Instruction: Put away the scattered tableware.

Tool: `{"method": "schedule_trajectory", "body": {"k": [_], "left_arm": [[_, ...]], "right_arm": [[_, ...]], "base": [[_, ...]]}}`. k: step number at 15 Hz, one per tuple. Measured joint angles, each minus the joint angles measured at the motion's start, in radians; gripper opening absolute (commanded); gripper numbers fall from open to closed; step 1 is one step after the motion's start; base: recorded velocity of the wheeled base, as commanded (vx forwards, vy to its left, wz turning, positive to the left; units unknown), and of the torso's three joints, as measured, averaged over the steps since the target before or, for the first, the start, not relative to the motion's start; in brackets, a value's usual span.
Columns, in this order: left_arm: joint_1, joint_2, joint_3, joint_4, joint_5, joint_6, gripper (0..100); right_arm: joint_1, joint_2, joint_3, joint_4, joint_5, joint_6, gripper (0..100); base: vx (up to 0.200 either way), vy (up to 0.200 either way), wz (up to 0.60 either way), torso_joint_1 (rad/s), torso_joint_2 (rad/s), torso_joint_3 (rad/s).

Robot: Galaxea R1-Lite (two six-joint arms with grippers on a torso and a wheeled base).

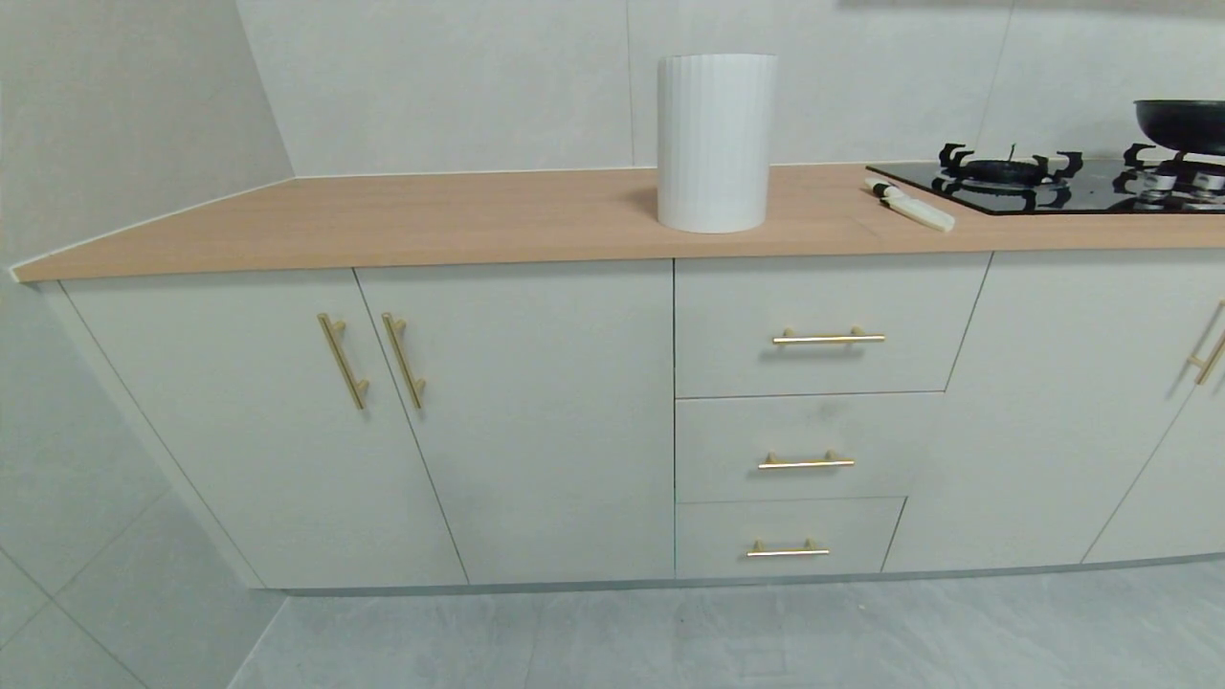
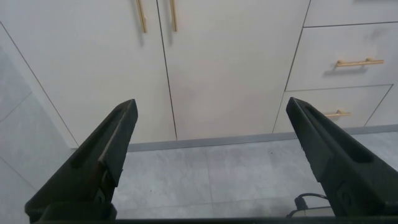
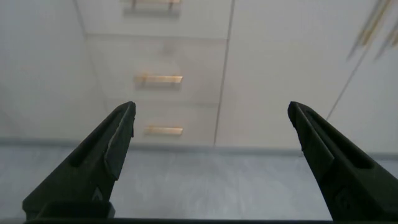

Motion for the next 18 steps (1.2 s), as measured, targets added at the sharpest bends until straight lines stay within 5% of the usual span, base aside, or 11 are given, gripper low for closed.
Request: {"method": "schedule_trajectory", "body": {"k": [15,18], "left_arm": [[0.0,0.0,0.001,0.0,0.0,0.003,100],[0.0,0.0,0.001,0.0,0.0,0.003,100]], "right_arm": [[0.0,0.0,0.003,0.002,-0.007,0.025,100],[0.0,0.0,0.003,0.002,-0.007,0.026,100]], "base": [[0.0,0.0,0.0,0.0,0.0,0.0],[0.2,0.0,0.0,0.002,0.0,0.004]]}}
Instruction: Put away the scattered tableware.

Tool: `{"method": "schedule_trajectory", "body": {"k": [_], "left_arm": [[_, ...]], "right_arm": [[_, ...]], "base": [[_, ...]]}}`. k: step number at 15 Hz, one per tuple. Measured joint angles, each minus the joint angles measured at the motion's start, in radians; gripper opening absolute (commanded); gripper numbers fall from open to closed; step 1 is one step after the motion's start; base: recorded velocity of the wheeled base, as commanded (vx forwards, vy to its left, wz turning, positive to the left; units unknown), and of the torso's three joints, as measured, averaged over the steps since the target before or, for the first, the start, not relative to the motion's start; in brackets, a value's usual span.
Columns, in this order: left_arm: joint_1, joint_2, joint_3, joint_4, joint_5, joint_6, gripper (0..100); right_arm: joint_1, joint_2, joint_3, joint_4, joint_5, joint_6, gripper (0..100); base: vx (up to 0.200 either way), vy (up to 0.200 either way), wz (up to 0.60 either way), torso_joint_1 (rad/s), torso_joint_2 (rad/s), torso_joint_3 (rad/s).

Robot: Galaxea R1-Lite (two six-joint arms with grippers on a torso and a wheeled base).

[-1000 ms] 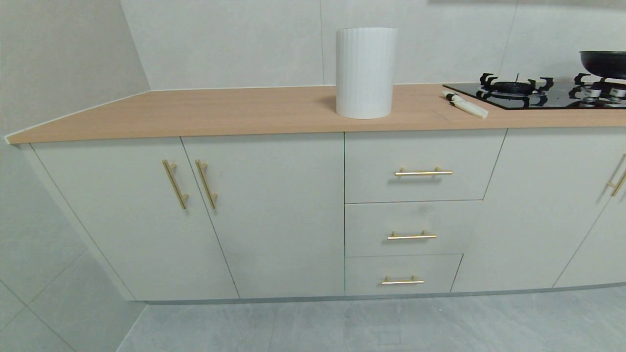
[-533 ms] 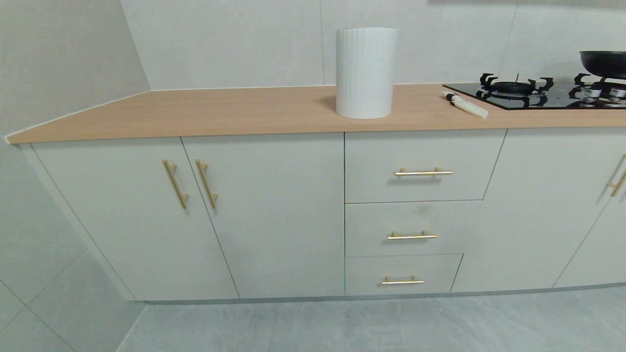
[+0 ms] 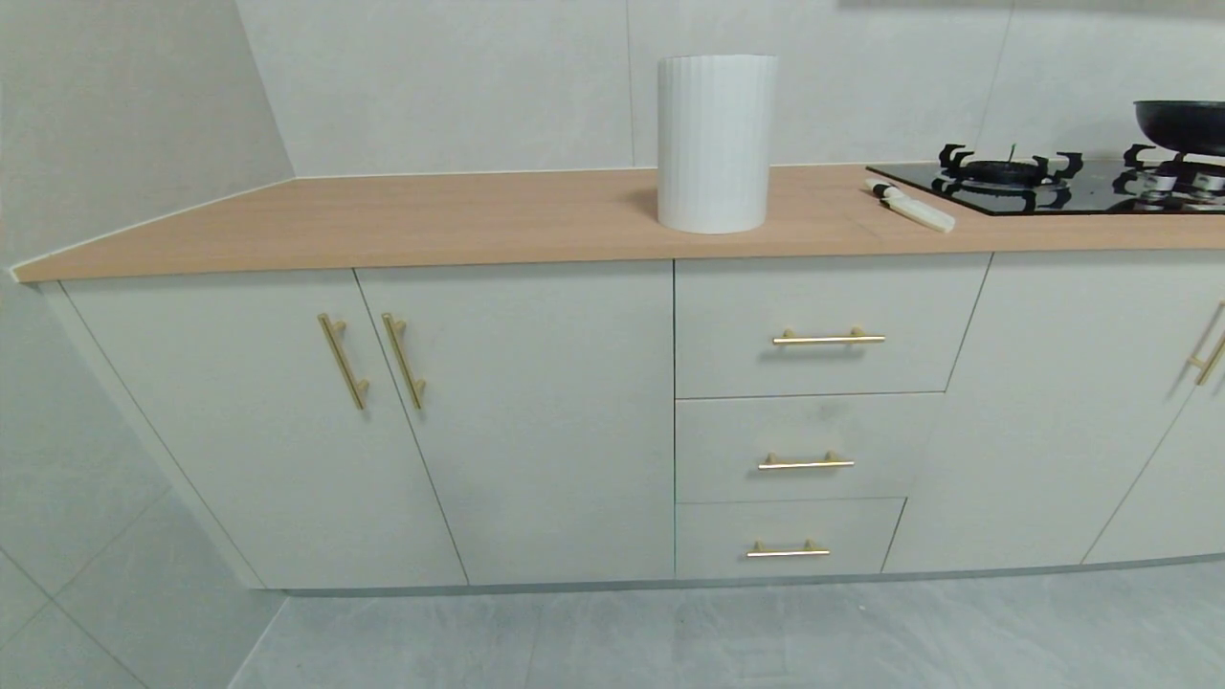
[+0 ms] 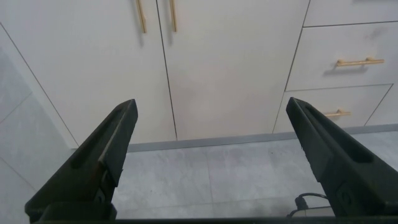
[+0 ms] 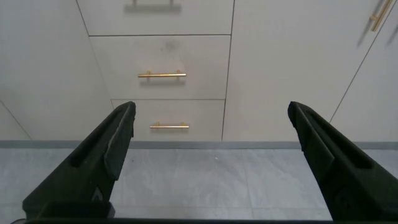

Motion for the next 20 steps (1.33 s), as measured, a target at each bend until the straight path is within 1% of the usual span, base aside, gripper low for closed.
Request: {"method": "schedule_trajectory", "body": {"k": [20], "left_arm": [[0.0,0.0,0.0,0.0,0.0,0.0,100]], "right_arm": [[0.0,0.001,0.0,0.0,0.0,0.0,100]], "base": [[0.2,0.0,0.0,0.001,0.0,0.001]]}}
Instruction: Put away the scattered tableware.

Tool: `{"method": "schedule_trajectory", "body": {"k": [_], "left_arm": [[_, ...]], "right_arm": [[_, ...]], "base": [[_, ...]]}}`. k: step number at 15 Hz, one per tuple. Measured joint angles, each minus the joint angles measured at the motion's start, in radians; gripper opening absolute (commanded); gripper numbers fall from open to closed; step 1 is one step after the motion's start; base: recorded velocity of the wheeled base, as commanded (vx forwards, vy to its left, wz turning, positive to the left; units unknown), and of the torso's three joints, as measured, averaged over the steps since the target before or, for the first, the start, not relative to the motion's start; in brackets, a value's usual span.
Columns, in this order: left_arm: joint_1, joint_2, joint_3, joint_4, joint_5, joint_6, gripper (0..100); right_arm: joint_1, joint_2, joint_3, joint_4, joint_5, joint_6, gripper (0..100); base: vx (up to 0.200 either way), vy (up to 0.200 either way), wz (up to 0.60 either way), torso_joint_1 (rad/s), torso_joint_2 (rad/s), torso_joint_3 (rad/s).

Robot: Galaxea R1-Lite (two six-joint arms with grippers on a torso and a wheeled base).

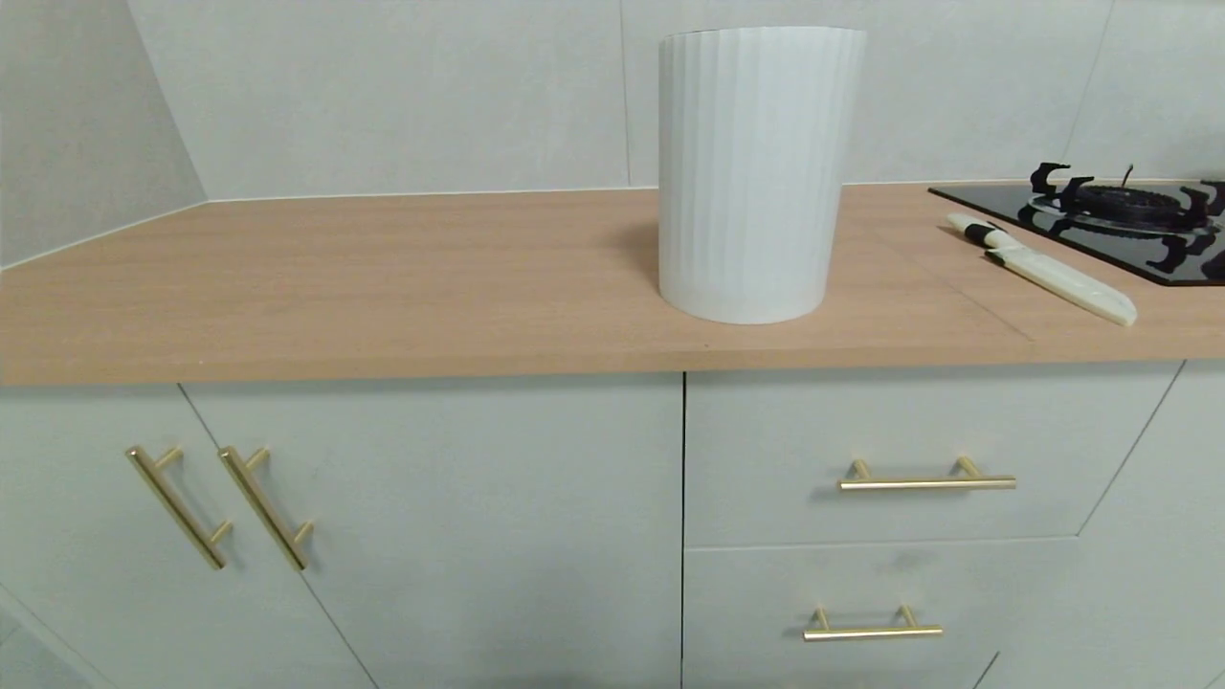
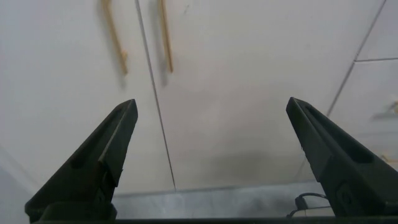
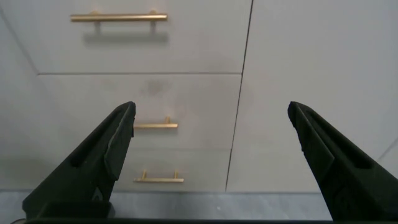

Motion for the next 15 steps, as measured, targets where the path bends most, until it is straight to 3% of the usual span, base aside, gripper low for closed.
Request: {"method": "schedule_trajectory", "body": {"k": [3,10,15], "left_arm": [[0.0,0.0,0.0,0.0,0.0,0.0,100],[0.0,0.0,0.0,0.0,0.0,0.0,100],[-0.001,0.0,0.0,0.0,0.0,0.0,100]], "right_arm": [[0.0,0.0,0.0,0.0,0.0,0.0,100],[0.0,0.001,0.0,0.0,0.0,0.0,100],[0.0,0.001,0.0,0.001,0.0,0.0,100]], "base": [[0.2,0.0,0.0,0.005,0.0,0.004],[0.0,0.0,0.0,0.0,0.0,0.0],[0.0,-0.2,0.0,0.001,0.01,0.002]]}}
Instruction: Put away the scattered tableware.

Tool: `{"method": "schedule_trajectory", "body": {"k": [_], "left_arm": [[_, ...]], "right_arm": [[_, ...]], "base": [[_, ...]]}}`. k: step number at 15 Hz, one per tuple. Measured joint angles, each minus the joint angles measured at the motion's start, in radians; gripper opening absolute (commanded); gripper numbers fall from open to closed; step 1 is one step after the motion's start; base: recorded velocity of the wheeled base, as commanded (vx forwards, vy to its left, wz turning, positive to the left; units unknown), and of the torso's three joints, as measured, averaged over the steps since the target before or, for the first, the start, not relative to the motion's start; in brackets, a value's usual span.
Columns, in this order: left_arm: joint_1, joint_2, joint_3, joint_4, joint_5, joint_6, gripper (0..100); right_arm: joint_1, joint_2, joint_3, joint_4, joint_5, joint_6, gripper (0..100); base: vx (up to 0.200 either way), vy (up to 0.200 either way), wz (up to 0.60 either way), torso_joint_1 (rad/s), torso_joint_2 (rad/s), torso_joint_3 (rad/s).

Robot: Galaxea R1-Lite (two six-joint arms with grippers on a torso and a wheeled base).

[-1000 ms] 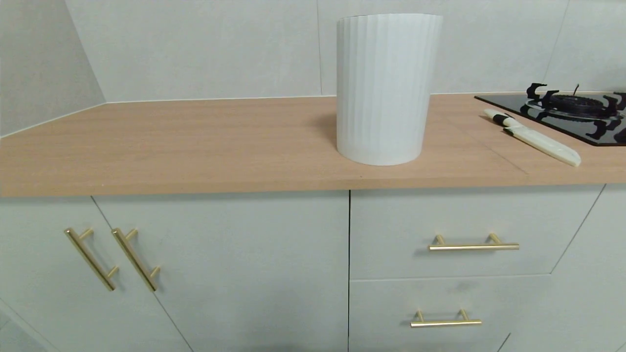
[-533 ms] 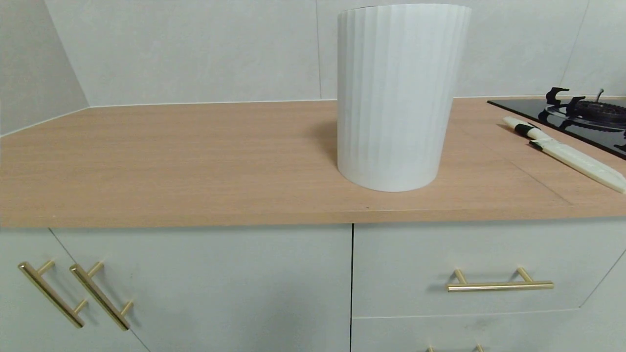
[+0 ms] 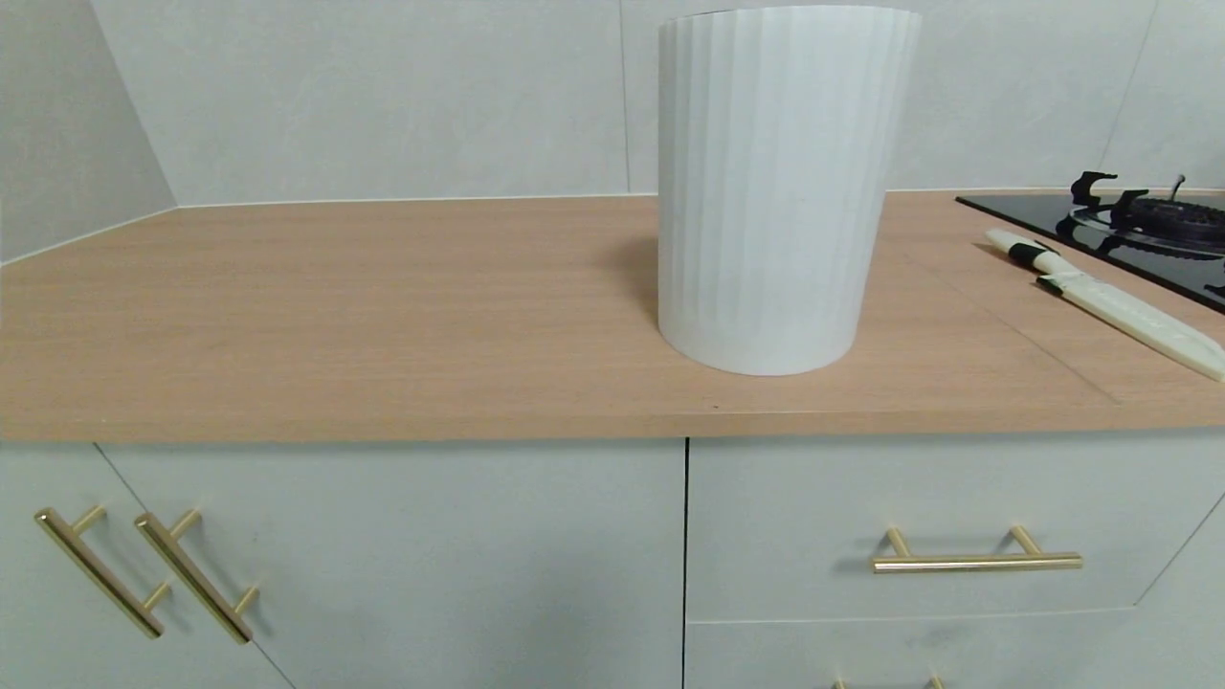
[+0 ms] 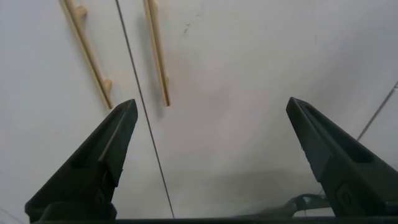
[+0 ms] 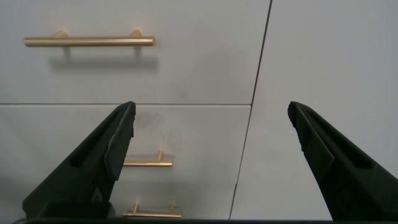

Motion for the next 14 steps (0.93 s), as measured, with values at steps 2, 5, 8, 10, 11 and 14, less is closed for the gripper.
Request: {"method": "schedule_trajectory", "body": {"k": [2,5,8,10,11,14], "left_arm": [[0.001,0.0,0.0,0.0,0.0,-0.001,100],[0.0,0.0,0.0,0.0,0.0,-0.002,100],[0.001,0.0,0.0,0.0,0.0,-0.001,100],[0.001,0.0,0.0,0.0,0.0,-0.002,100],[0.001,0.0,0.0,0.0,0.0,-0.001,100],[0.001,0.0,0.0,0.0,0.0,-0.002,100]], "right_arm": [[0.0,0.0,0.0,0.0,0.0,0.0,100],[0.0,0.0,0.0,0.0,0.0,-0.001,100],[0.0,0.0,0.0,-0.001,0.0,-0.001,100],[0.0,0.0,0.0,0.0,0.0,-0.002,100],[0.001,0.0,0.0,-0.001,0.0,-0.001,100],[0.0,0.0,0.0,-0.001,0.0,-0.002,100]], "base": [[0.0,0.0,0.0,0.0,0.0,0.0],[0.0,0.0,0.0,0.0,0.0,0.0],[0.0,0.0,0.0,0.0,0.0,0.0],[0.0,0.0,0.0,0.0,0.0,0.0],[0.0,0.0,0.0,0.0,0.0,0.0],[0.0,0.0,0.0,0.0,0.0,0.0]]}}
